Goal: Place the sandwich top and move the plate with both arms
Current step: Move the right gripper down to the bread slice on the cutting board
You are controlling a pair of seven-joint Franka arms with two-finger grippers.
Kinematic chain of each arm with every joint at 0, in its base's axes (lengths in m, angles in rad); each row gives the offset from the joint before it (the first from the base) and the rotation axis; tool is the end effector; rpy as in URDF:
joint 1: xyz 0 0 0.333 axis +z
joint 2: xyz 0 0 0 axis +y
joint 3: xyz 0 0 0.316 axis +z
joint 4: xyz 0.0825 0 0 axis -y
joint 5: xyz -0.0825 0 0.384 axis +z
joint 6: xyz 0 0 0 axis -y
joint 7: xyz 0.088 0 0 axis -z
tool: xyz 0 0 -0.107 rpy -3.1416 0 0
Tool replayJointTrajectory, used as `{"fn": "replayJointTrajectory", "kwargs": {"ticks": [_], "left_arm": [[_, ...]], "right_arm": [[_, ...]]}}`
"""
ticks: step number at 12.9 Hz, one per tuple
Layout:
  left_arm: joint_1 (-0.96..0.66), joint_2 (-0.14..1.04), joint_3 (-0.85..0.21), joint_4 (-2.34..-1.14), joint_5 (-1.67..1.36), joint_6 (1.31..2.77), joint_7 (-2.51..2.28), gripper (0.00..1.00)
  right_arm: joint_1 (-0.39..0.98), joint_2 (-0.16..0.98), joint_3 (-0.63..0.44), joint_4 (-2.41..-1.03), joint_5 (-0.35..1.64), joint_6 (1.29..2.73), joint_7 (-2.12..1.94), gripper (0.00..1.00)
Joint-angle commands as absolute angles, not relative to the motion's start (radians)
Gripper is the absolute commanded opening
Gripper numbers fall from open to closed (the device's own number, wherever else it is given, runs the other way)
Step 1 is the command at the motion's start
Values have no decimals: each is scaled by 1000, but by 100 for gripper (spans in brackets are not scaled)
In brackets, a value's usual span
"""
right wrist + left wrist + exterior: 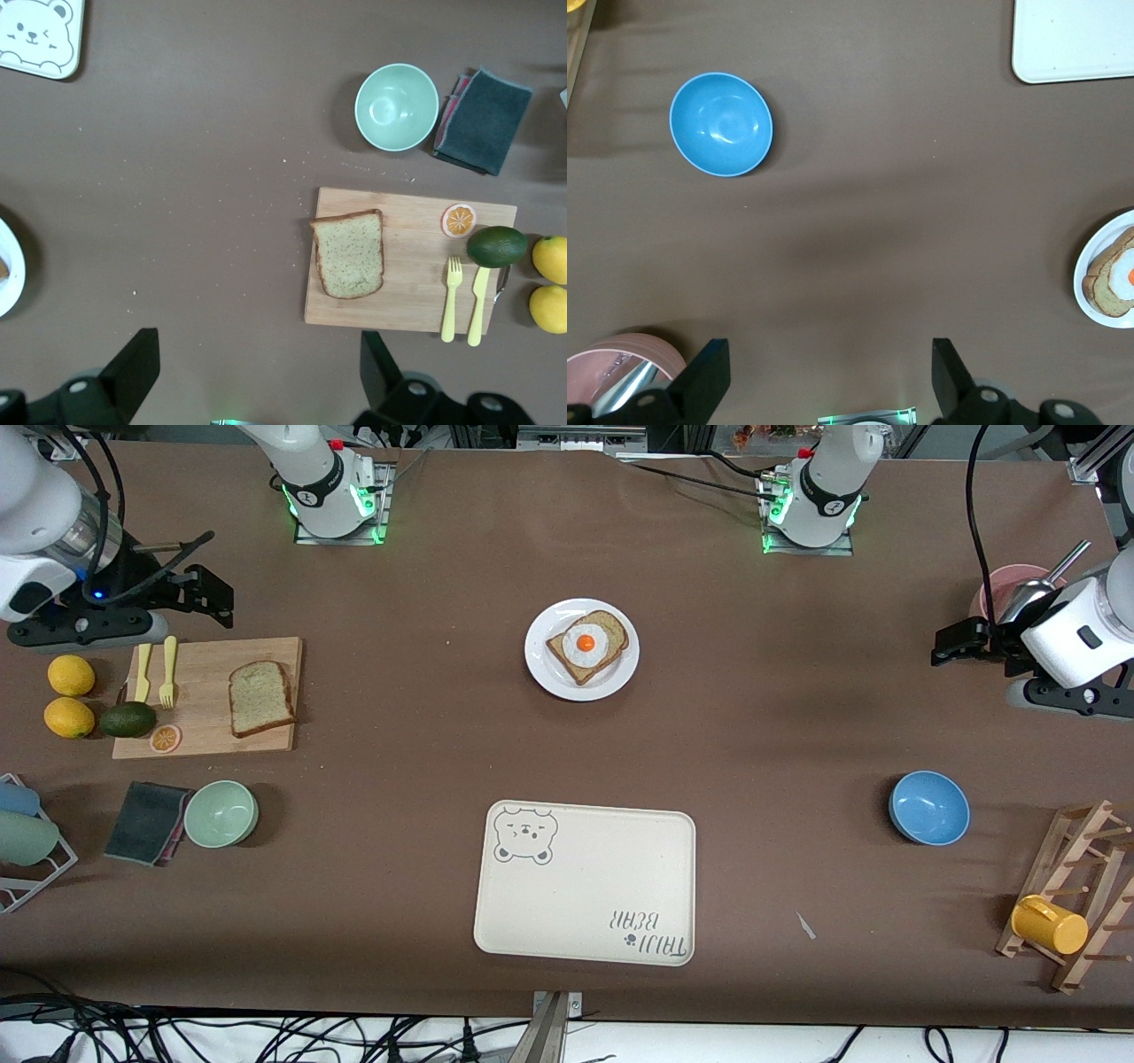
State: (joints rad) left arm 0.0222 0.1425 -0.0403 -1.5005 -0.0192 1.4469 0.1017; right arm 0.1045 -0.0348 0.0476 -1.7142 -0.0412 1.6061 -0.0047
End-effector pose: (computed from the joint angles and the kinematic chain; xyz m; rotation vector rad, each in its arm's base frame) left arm 0.5808 -0.0112 0.5667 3.0882 -0.1862 -0.3023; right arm 0.5364 0.0783 0.5790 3.0818 0.2466 -0.1082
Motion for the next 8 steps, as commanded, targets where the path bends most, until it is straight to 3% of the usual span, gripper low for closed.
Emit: {"fn": "replayJointTrajectory", "kwargs": {"ticks": [1,8], "left_arm": [[20,143,-40,-1485,9,1434,106,100],[20,143,-40,-1485,9,1431,107,100]], "right_arm": [[94,-49,46,-1839,-46,1724,-26,100],[91,-31,2,-2103,-127,2000,-32,100]]}}
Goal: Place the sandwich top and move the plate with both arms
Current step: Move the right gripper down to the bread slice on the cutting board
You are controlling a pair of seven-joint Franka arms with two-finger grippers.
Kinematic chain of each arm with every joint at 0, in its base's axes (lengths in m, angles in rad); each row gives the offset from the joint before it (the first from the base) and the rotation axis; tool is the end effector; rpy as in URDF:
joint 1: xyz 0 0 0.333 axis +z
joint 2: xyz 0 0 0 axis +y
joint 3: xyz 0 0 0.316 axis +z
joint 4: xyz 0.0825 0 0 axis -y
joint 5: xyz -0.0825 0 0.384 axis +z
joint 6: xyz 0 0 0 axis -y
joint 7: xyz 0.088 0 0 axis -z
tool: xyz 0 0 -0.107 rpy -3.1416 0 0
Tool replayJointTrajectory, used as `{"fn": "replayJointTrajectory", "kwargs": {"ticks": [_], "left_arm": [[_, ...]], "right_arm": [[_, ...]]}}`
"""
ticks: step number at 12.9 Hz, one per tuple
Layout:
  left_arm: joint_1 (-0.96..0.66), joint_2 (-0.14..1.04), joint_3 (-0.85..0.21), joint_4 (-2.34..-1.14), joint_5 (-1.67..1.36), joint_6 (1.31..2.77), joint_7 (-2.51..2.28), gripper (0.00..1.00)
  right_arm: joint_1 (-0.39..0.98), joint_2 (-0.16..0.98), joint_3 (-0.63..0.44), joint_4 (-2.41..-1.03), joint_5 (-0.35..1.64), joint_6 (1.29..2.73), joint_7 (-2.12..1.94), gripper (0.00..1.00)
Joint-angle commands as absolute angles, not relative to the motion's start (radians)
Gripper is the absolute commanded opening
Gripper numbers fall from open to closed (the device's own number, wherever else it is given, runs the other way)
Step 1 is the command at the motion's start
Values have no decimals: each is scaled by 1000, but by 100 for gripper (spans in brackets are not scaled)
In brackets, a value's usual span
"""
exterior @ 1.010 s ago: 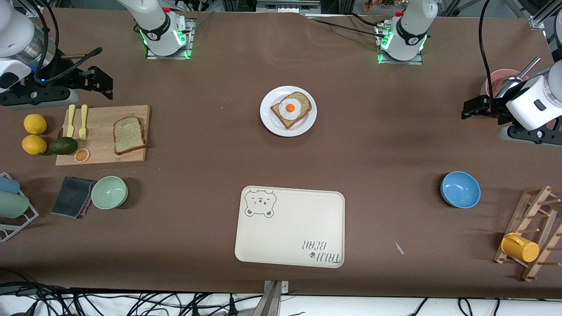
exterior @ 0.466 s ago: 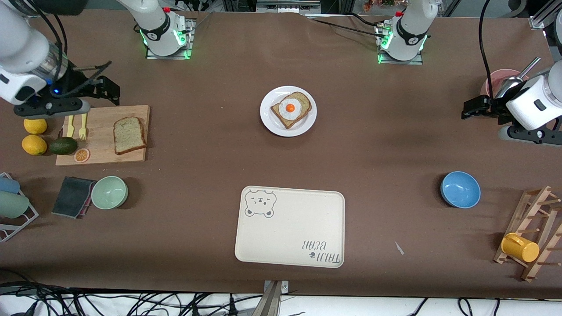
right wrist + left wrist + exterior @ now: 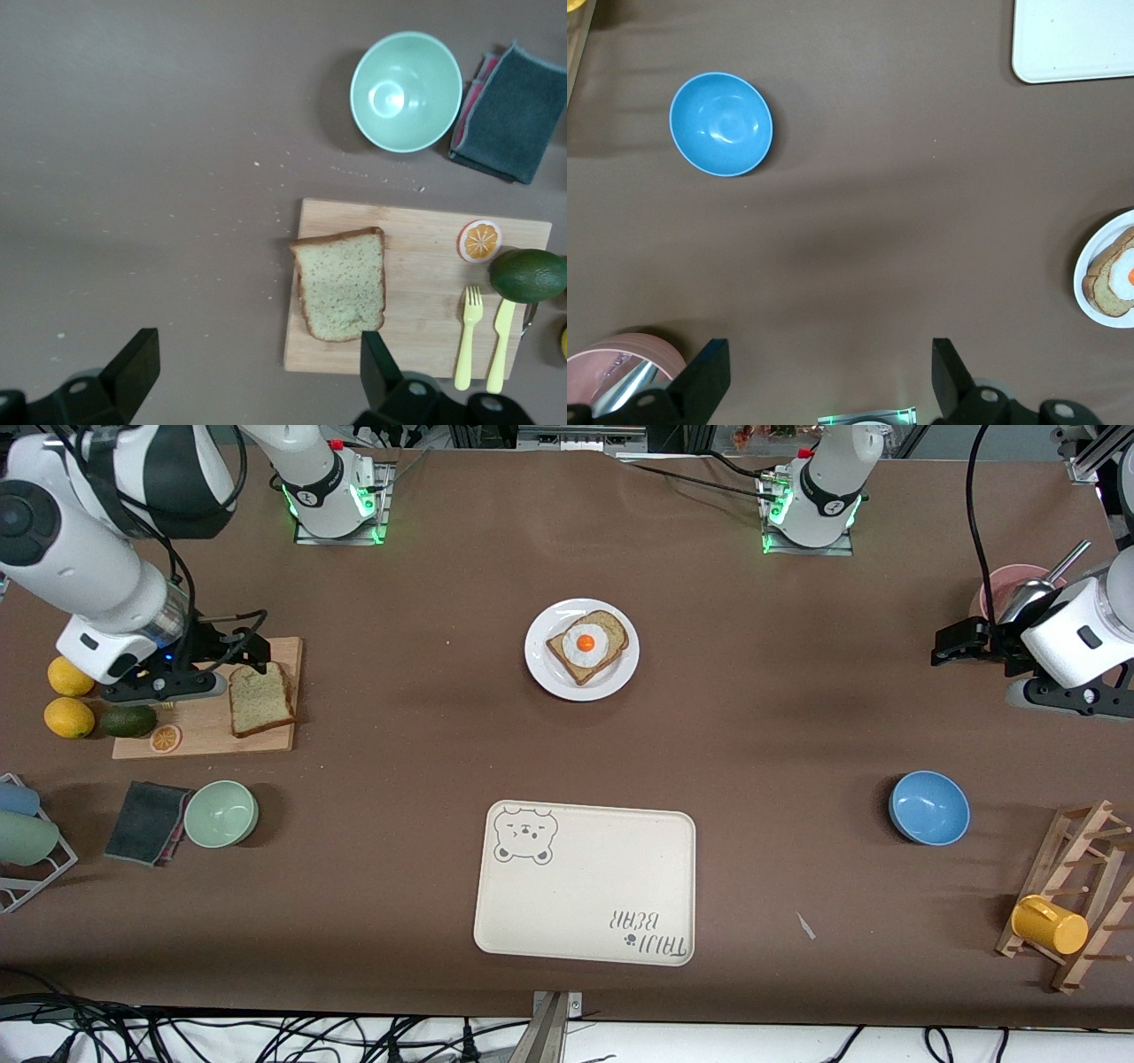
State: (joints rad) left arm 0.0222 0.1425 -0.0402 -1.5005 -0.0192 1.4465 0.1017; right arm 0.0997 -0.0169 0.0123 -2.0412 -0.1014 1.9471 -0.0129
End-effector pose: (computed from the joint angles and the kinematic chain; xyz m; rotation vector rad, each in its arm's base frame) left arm 0.5808 -0.0111 0.5666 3.0881 -0.1861 -0.3029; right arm 0.5355 0.0534 0.4431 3.0324 0.2520 -0.1103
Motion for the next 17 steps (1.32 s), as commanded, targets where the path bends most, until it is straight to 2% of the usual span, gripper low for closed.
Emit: {"fn": "replayJointTrajectory", "kwargs": {"ticks": [1,6,10,17], "left_arm": [[20,143,-40,-1485,9,1431,107,100],[20,143,-38,-1485,9,1431,107,100],[20,143,-38,-1485,9,1431,107,100],[21,143,-38,-1486,9,1430,109,100]], "right_arm": [[91,-20,-18,-2123,-129,2017,-32,100],[91,34,-46,-2272,-175,2225,-34,100],[91,101,-49,-2290,-190,2284,-32,100],[94,117,-54,-2307,-192,2322,-40,100]]}}
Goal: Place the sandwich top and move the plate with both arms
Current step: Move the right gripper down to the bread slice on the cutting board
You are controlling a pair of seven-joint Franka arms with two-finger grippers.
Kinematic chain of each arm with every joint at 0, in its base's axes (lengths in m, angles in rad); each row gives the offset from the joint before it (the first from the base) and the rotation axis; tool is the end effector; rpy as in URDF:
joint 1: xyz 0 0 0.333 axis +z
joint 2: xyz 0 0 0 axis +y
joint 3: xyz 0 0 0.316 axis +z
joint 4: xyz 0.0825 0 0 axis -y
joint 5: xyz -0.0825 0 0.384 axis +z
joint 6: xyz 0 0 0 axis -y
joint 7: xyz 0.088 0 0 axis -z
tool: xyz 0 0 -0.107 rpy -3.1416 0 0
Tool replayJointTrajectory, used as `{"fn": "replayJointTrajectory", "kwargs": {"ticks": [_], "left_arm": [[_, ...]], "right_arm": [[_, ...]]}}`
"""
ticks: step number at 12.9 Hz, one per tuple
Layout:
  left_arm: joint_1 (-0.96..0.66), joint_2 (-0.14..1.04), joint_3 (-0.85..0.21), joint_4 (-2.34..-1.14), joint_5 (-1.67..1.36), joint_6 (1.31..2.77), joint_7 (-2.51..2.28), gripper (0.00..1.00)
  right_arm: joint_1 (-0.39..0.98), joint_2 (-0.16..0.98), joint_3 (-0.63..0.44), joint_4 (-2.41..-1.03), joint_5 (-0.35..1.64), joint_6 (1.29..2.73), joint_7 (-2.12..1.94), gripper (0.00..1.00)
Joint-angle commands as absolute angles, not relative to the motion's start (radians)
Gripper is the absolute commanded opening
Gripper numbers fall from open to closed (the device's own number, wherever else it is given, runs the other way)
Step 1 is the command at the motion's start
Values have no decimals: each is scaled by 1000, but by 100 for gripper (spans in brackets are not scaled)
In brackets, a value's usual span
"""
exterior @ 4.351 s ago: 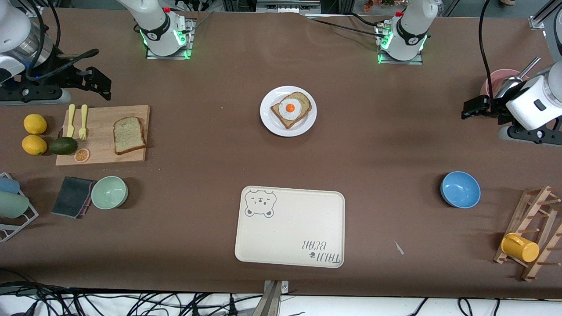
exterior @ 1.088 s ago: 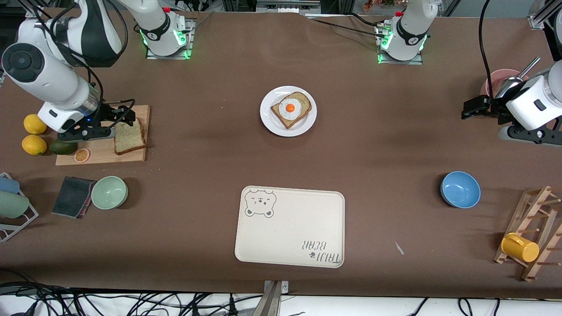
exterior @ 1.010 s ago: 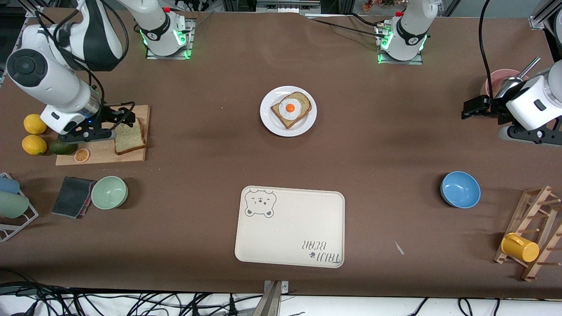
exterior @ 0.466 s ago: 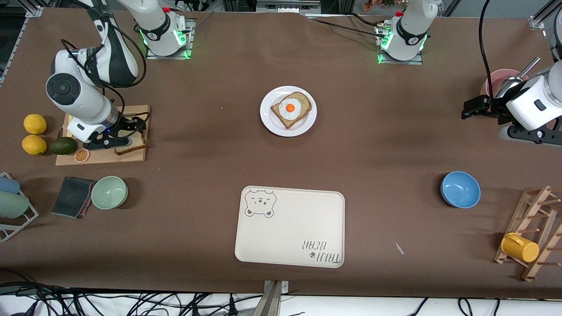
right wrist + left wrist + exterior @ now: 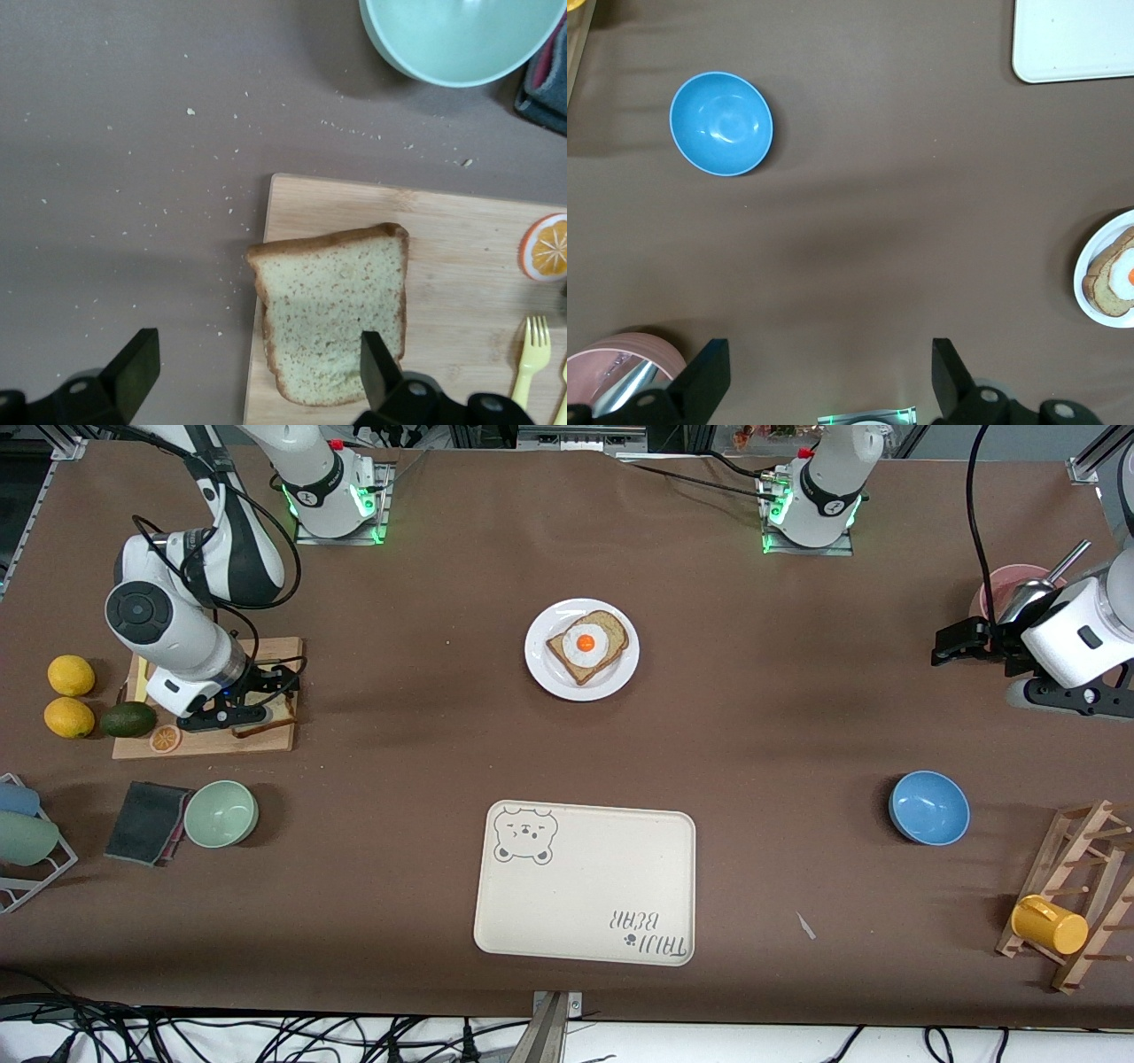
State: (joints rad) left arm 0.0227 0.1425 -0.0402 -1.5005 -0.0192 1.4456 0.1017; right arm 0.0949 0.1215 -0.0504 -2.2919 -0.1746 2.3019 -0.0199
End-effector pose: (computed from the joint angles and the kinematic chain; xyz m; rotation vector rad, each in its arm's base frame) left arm 0.5807 -0.0108 0.5666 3.0879 -0.1853 -0.3042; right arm 0.5128 0.0191 0.2892 2.9930 0.2828 -0.1654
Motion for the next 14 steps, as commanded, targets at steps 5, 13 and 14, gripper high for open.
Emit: {"fn": "replayJointTrajectory", "kwargs": {"ticks": [5,13,14], "left_arm": [[21,143,-38,-1486,9,1430,109,100],[23,143,-38,-1486,9,1430,109,100],[23,141,-38,-1486,9,1430,110,100]], "right_arm": [[101,199,-52,-2309,-254,2376,-38,100],[103,290,-54,-2312,-324,2434,-25,77],[101,296,-54,-2312,-342,2434,-23,72]]}}
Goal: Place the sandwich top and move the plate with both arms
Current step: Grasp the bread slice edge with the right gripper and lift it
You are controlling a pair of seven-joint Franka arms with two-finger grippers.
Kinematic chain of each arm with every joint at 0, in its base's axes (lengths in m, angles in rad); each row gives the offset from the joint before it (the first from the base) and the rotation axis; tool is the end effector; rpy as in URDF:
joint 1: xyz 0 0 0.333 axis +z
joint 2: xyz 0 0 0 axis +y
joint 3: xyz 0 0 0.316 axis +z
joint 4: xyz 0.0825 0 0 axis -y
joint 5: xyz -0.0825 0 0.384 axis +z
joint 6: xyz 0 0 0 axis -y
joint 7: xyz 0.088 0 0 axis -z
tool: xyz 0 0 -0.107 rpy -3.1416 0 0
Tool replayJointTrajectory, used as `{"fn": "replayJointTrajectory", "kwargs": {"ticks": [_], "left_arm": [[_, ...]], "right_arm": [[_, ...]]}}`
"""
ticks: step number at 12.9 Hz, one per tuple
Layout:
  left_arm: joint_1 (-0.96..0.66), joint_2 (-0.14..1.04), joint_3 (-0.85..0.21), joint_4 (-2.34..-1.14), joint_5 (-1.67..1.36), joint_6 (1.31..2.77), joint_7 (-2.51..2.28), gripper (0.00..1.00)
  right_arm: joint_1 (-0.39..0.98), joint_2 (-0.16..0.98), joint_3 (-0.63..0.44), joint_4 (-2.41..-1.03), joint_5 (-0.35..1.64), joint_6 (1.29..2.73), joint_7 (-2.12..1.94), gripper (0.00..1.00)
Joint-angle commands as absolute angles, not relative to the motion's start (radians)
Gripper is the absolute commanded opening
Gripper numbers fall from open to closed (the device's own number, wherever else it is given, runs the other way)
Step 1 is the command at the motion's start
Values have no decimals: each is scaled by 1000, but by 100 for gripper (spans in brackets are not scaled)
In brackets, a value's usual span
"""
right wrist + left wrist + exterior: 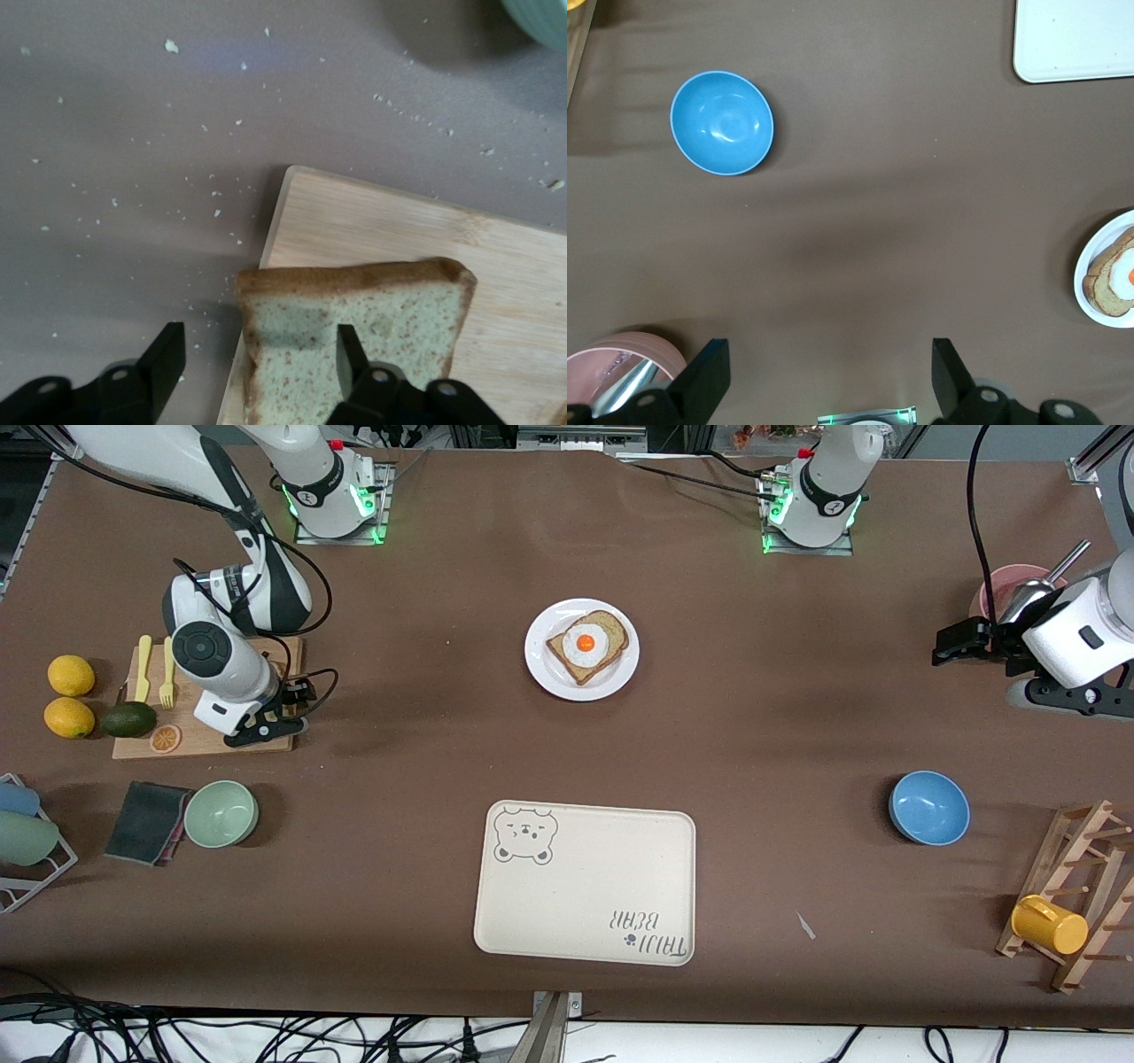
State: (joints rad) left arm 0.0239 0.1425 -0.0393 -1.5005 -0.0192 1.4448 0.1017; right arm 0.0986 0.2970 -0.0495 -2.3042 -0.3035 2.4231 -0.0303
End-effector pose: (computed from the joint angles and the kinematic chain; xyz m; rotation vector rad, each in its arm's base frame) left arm 0.5806 -0.0097 0.5665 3.0879 -0.1820 -0.3054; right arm 0.5070 0.0229 0.2036 2.8965 0.4784 -0.2594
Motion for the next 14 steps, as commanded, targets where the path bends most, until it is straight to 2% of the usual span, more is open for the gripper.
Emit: {"fn": "replayJointTrajectory", "kwargs": {"ticks": [1,3,9,13,14], "left_arm": [[23,143,-38,-1486,9,1430,110,100],[23,143,-38,-1486,9,1430,109,100],[23,143,-38,-1486,9,1430,109,100],[23,143,-38,-1486,9,1430,109,100],[23,143,-38,-1486,9,1430,109,100]], "right_arm": [[101,296,-57,-2315,-357,2434,-21,67],[101,295,-58,-2325,-367,2434,-21,56],[97,295,-67,-2341,-387,2437,-20,33],[97,296,-71,-2342,-387,2439,-20,3],[97,296,-71,-2342,-387,2439,-20,0]]}}
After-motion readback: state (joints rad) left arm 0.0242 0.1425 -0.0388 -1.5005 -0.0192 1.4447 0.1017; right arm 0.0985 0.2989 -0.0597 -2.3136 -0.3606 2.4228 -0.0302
